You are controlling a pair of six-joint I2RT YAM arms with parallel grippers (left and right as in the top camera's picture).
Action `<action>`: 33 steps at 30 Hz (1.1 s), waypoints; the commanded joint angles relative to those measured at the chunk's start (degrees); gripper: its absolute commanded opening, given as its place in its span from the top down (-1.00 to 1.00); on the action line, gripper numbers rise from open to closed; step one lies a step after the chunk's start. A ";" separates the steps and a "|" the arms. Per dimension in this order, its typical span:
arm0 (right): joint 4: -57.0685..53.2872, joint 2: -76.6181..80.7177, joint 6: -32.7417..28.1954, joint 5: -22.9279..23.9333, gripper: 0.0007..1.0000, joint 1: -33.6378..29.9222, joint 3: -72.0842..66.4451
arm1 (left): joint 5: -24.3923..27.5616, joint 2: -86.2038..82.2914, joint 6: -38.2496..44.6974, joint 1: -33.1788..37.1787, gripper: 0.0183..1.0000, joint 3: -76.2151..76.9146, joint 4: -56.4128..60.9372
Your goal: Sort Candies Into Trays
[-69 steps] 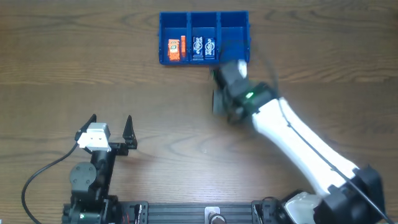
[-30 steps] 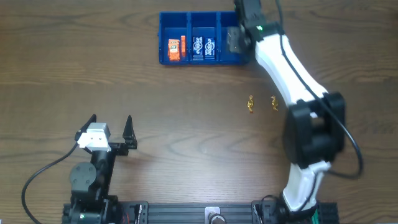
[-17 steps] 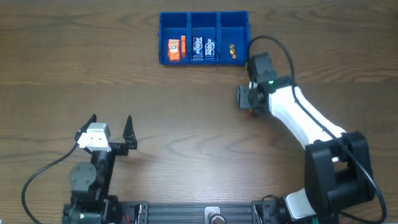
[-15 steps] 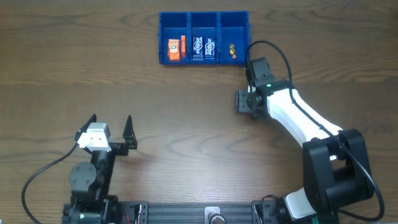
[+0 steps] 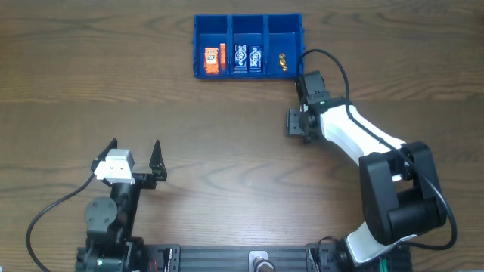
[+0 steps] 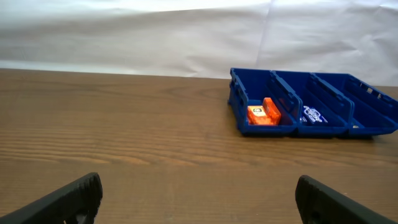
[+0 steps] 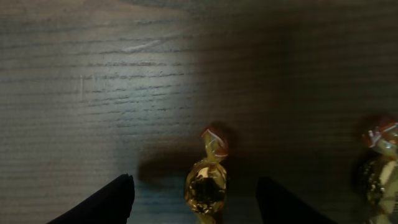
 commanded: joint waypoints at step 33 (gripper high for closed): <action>-0.28 -17.79 -0.44 0.70 0.74 2.25 4.11 | 0.50 -0.26 0.87 0.22 -1.00 -0.83 -2.40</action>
